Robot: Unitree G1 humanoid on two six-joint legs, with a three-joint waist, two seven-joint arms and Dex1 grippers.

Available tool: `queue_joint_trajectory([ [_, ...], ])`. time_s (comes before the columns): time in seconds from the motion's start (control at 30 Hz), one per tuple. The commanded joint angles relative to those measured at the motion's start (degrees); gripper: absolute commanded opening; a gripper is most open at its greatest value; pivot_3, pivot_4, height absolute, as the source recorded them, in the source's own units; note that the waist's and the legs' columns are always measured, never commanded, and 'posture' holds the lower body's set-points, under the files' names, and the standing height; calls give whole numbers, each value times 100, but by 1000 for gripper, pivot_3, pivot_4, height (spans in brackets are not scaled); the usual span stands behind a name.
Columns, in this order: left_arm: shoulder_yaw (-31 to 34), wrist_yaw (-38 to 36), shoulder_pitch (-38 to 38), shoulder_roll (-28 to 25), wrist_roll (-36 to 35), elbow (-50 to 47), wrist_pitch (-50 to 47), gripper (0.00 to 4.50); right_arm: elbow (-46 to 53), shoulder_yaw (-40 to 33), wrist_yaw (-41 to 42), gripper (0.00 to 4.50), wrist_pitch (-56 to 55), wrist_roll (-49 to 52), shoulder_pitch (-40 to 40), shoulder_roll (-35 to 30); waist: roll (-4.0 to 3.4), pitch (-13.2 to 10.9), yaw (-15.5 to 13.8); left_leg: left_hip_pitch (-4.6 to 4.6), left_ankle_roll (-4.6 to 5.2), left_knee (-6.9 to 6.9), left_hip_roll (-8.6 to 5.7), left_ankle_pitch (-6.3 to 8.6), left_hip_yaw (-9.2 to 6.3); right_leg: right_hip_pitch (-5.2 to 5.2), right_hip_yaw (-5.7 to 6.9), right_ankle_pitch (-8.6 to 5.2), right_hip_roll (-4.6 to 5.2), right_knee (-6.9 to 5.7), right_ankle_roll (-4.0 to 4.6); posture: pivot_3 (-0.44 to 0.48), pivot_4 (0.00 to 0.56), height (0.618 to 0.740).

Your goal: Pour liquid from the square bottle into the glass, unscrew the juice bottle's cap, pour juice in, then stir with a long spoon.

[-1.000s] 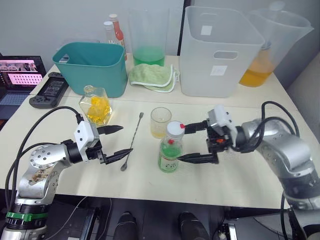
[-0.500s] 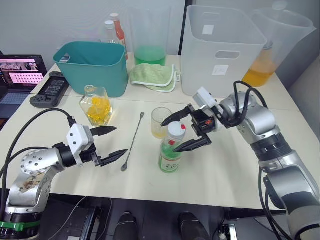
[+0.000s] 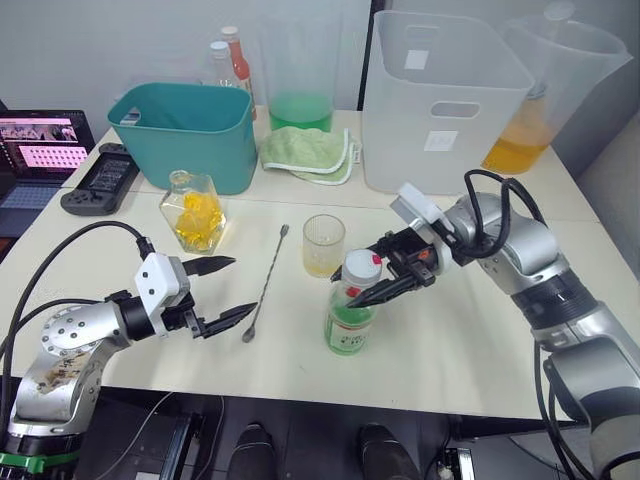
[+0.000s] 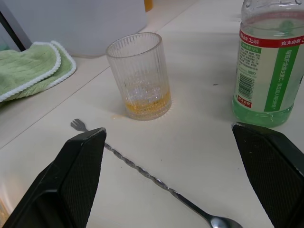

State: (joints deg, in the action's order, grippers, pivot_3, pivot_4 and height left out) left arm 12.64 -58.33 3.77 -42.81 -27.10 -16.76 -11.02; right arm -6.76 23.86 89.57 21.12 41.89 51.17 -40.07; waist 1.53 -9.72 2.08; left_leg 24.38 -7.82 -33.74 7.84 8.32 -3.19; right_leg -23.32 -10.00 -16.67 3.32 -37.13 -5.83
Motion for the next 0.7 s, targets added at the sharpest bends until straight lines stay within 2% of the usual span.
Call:
queue_joint_trajectory([
  [0.03,-39,-149,198,1,-190,-54,50,4500,699,-777,-539,1552,399,171,-354,-103,0,0,-13,2,0,-2,0,0,0,0,0,0,0,1,0,0,150,733],
  [0.3,-395,-713,655,49,-548,158,-98,4500,3145,-2135,-3166,1552,1922,409,-1814,-376,1,1,-124,6,0,-1,0,0,1,-10,0,0,0,0,0,0,150,733],
  [0.37,-476,-806,790,64,-525,293,-67,4500,3609,-2395,-3856,1552,2206,555,-2065,-236,2,1,-118,8,0,-2,0,0,0,-10,0,0,0,1,0,0,150,733],
  [0.47,-514,-866,864,83,-499,371,-41,4500,3880,-2563,-4289,1552,2441,693,-2169,-125,2,1,-90,9,0,-5,0,0,1,-11,-1,0,0,1,1,0,150,733],
  [0.57,-783,-1180,1254,180,-411,816,71,4500,4481,-2769,-5741,1552,2884,680,-2445,319,3,2,-108,9,0,-4,0,0,-1,-11,0,1,0,1,1,0,150,733],
  [0.7,-1062,-1465,1733,371,-297,1311,228,4500,5132,-2751,-7010,1552,3314,786,-2751,897,4,3,-137,34,0,-12,-1,0,-2,-24,0,1,0,2,2,0,150,733],
])
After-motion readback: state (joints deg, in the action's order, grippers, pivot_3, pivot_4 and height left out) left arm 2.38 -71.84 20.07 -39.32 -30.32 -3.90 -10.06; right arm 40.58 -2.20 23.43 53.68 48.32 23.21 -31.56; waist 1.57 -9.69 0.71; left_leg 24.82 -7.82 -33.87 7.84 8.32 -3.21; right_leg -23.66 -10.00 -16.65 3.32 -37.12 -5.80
